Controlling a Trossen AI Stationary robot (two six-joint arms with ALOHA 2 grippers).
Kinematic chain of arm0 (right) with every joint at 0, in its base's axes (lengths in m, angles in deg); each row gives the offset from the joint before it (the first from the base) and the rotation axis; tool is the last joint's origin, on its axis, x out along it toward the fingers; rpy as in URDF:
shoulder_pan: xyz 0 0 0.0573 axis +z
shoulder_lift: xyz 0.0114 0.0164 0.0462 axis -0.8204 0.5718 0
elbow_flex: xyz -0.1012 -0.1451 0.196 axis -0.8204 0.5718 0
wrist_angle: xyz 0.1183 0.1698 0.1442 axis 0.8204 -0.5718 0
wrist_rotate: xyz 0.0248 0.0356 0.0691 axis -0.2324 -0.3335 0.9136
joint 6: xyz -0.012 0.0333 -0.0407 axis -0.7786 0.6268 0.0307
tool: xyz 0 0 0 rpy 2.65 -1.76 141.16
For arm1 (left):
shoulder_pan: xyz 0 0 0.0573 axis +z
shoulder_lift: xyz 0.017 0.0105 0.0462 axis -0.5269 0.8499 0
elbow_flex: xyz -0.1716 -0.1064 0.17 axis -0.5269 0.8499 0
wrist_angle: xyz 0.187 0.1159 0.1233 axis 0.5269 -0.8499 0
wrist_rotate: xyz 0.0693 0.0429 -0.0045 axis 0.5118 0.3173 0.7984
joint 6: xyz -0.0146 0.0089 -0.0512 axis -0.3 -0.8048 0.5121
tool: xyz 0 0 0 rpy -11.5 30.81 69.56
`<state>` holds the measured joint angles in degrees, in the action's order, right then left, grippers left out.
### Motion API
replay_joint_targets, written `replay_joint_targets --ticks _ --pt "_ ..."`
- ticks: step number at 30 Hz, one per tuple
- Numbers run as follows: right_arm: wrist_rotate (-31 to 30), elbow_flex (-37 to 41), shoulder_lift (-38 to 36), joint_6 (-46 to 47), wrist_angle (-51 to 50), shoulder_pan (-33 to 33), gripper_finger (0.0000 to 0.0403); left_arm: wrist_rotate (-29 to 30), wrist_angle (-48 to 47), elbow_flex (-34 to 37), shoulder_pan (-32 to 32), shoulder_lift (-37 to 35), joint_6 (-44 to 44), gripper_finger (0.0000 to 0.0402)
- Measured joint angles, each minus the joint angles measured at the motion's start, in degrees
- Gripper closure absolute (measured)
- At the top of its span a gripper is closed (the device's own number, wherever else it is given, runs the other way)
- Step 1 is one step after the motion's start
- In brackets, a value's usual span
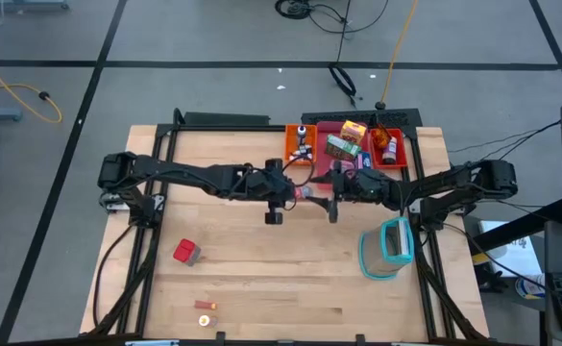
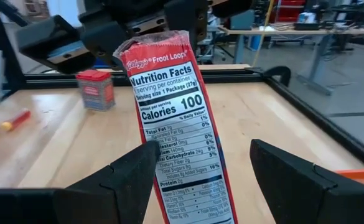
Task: Pick & Place Kitchen Items
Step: Put the red cereal box into the pink bin
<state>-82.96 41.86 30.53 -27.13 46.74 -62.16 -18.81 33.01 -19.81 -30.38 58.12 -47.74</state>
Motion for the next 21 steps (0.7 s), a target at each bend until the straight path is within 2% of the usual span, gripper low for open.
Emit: replay_joint_targets --ticks 9,21 --pt "4.91 -0.33 -0.09 1.82 -0.13 0.20 0.0149 0.26 0.74 -0.13 -0.03 0.15 0.05 0.0311" --pt "4.82 -1.78 -0.07 1.60 0.25 0.43 0.0149 -0.39 1.96 -0.13 -0.41 0.10 0.08 0.0311"
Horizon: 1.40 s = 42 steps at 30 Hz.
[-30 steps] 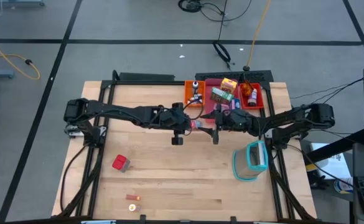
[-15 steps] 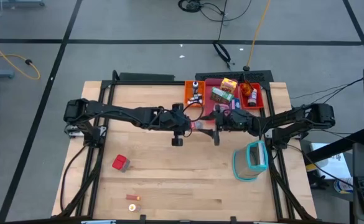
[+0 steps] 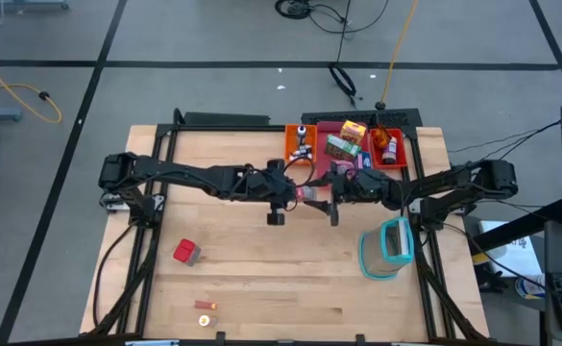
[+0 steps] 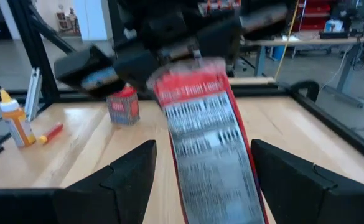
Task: Pick & Place Kitchen Items
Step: Put the red cereal box into the pink bin
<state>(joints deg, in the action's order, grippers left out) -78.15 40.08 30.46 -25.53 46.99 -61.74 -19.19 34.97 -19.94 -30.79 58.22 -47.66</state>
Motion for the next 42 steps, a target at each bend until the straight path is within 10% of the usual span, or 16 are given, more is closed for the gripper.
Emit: replay_joint_targets --ticks 7,19,42 --pt "0.21 -2.66 0.37 -0.27 -1.90 0.00 0.0165 -0.70 1.45 0.00 0.04 -0.01 -0.06 0.0311" --pt "-0.09 -2.66 0.39 -1.96 -1.35 -0.07 0.0333 -1.46 1.15 0.02 -0.03 -0.01 1.17 0.0311" --pt "-4.76 -2.58 -1.09 -3.50 -6.90 -3.95 0.0335 1.69 -8.92 0.04 4.45 -0.57 4.82 0.0253"
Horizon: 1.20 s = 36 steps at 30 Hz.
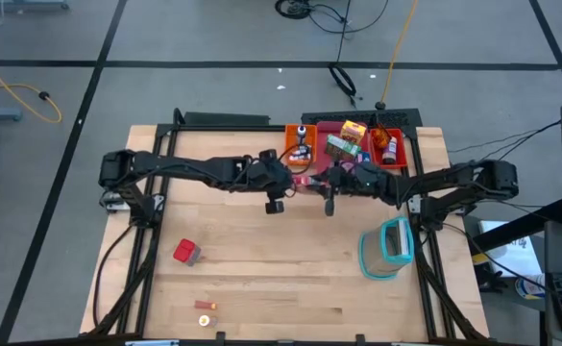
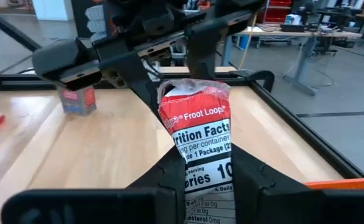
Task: Pick & Place Kitchen Items
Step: Put the red cereal box into the pink bin
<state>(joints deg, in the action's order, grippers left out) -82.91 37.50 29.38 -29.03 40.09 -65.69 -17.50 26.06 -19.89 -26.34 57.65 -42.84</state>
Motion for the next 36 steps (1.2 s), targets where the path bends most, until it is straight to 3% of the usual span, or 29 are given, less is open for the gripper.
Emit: replay_joint_targets --ticks 12,19,26,36 --pt "-1.68 0.95 -3.22 -0.91 -0.33 -6.02 0.0340 1.78 -8.57 0.25 3.39 -0.78 5.67 0.0252" --pt "-9.09 3.53 -4.79 -1.72 3.98 -10.52 0.0340 1.45 -7.94 0.13 2.34 -0.80 5.77 0.0252" --pt "-10.29 6.70 -5.30 -1.64 12.51 -14.73 0.0341 0.97 -6.18 0.13 1.48 -0.80 5.62 0.0252" --pt "-10.39 8.06 -5.30 -1.62 14.15 -19.47 0.0341 0.81 -3.85 0.13 1.27 -0.78 5.58 0.0252"
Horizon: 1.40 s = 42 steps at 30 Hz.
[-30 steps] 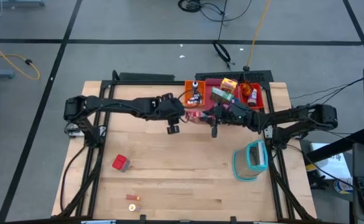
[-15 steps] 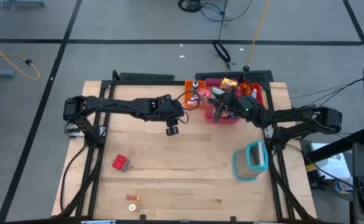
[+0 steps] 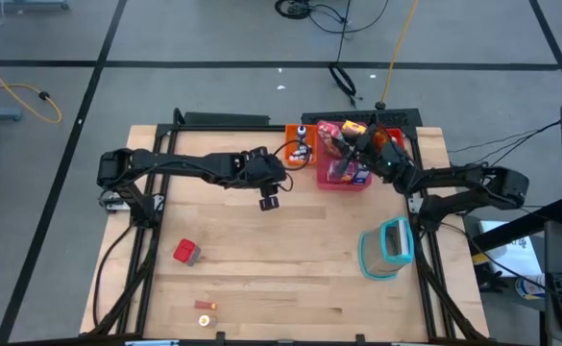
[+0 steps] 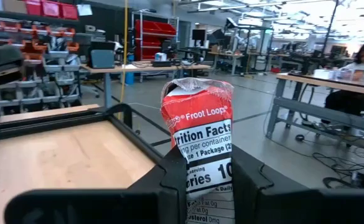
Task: Pick & Place Kitchen Items
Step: Put the red cereal box into the pink bin
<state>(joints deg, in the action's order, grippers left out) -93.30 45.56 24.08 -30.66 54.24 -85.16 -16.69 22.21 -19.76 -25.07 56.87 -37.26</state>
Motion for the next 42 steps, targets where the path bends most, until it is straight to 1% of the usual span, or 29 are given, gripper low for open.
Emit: replay_joint_targets --ticks 6,14,20,29,33,38,42 --pt "0.13 0.00 1.60 -1.16 0.12 -1.21 0.0339 -0.04 0.50 0.00 -0.12 0.00 -0.05 0.0252" --pt "0.21 -0.02 7.67 -1.24 4.18 -1.97 0.0342 -0.04 0.53 0.00 -0.13 0.00 -0.07 0.0252" --pt "1.74 -0.02 11.27 0.36 6.58 -2.15 0.0339 -0.09 0.53 0.00 -0.13 0.00 0.00 0.0252" --pt "1.92 -0.01 14.82 1.86 7.49 -2.15 0.0338 -0.11 0.49 0.00 -0.13 0.00 0.13 0.0252" --pt "1.92 2.42 14.95 1.91 11.80 -2.13 0.0342 -0.11 0.46 0.00 -0.13 0.00 0.13 0.0252" --pt "1.91 7.11 14.93 3.70 20.01 -2.59 0.0341 -0.11 0.88 0.67 -0.13 0.00 -0.02 0.0252" --pt "1.87 8.22 14.93 5.36 21.13 -2.93 0.0335 -0.09 0.96 1.11 -0.13 0.04 0.02 0.0252"
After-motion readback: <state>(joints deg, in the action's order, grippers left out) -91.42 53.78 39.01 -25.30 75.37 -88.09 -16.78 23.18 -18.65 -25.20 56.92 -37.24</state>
